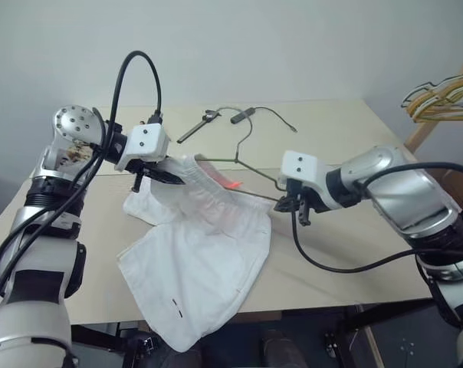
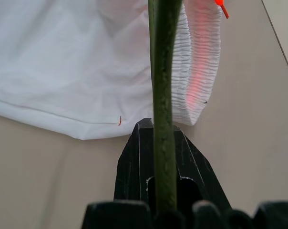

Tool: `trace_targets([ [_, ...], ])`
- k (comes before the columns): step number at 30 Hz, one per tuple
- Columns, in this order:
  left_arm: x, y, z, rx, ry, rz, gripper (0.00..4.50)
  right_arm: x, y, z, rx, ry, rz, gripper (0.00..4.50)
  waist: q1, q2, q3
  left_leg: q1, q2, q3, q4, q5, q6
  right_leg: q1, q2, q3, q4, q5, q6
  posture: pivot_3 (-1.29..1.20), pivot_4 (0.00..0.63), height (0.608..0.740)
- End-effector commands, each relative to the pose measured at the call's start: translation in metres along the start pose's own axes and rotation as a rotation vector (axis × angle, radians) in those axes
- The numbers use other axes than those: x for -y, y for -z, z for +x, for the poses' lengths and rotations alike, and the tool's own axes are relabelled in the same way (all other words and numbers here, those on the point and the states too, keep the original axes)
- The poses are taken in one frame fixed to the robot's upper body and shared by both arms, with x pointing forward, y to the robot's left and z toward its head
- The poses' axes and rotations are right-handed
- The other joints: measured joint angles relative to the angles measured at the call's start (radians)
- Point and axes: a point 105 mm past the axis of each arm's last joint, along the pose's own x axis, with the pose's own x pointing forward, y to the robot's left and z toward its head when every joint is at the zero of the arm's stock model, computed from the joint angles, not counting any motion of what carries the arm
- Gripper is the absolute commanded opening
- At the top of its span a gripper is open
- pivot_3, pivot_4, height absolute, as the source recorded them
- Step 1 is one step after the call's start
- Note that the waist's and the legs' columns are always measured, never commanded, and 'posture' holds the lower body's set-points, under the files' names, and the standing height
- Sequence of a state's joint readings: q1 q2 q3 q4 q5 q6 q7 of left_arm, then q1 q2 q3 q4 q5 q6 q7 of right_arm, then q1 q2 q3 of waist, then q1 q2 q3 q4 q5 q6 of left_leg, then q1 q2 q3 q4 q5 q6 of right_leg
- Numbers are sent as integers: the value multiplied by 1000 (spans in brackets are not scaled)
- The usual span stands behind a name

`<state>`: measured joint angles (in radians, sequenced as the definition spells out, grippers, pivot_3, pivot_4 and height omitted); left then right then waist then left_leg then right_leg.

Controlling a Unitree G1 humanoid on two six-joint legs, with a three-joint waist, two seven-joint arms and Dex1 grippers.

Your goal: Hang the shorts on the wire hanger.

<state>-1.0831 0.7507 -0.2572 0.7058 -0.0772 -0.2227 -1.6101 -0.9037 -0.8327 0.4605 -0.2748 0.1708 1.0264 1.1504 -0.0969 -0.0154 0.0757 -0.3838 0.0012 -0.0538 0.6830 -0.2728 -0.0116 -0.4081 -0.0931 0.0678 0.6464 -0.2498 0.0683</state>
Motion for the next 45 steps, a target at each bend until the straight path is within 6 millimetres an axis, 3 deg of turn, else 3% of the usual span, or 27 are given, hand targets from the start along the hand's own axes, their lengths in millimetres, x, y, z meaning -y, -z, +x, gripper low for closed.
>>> trace_targets([
  [1, -4, -5, -4, 2, -22, 34, 12, 5, -12, -9, -12, 49, -55, 0, -1, 0, 0, 0, 0, 0, 0, 0, 0, 0, 0, 0, 0, 0, 0, -52, 7, 740],
  [7, -2, -5, -2, 40, -34, -1, 12, 12, -11, -8, 19, 117, -54, 0, -3, 0, 0, 0, 0, 0, 0, 0, 0, 0, 0, 0, 1, 0, 0, -67, 8, 740],
  [13, -1, 1, -5, 68, -66, -69, 0, 32, 15, -30, 11, 273, 60, 1678, -3, 0, 0, 0, 0, 0, 1, 0, 0, 0, 0, 0, 1, 0, 0, -87, 13, 740],
  [17, -1, 6, -7, 86, -105, -123, 0, 50, 41, -64, 50, 461, 204, 2931, -2, 0, 0, -1, -1, 0, 1, 0, 0, 0, -1, 0, 1, 0, 0, -104, 22, 740],
  [20, -2, 9, -7, 92, -129, -143, 0, 44, 60, -77, 147, 540, 292, 3888, -4, 0, 0, 0, 0, -1, 1, 0, 0, 0, -1, 0, 1, 0, 0, -108, 28, 740],
  [22, -3, 11, -7, 94, -144, -157, 0, 31, 72, -72, 253, 543, 337, 4475, -3, -2, -1, 0, 0, -1, 1, 0, 0, 1, 0, 0, 1, 0, 0, -110, 32, 740],
  [26, -3, 13, -5, 98, -156, -173, 0, 1, 87, -41, 412, 510, 412, 4475, -7, -3, -2, 2, 0, 0, 1, 0, 0, 3, 0, 0, 1, 0, 0, -107, 38, 740],
  [30, -2, 14, -4, 99, -157, -179, 0, -23, 76, 9, 507, 345, 535, 4475, -31, -3, -2, 5, -1, 1, 1, 0, 0, 4, 0, 3, 1, 0, 0, -107, 42, 740],
  [35, -3, 13, -2, 105, -160, -181, 0, -13, 57, 54, 603, 271, 714, 4475, -54, -3, -2, 10, 0, 0, 1, 0, 0, 7, 1, 3, 1, 0, 0, -101, 41, 740],
  [42, -3, 11, -1, 109, -161, -181, 0, -9, 30, 91, 615, 135, 766, 4475, -69, -3, -3, 8, -1, -2, -2, 0, 0, 5, 0, 2, 3, 0, 0, -94, 38, 740],
  [45, -3, 12, -1, 108, -164, -181, 0, -14, 23, 94, 622, 78, 759, 3958, -69, -3, -3, 8, -1, -2, -2, 0, 0, 5, 0, 2, 3, 0, 0, -88, 39, 740],
])
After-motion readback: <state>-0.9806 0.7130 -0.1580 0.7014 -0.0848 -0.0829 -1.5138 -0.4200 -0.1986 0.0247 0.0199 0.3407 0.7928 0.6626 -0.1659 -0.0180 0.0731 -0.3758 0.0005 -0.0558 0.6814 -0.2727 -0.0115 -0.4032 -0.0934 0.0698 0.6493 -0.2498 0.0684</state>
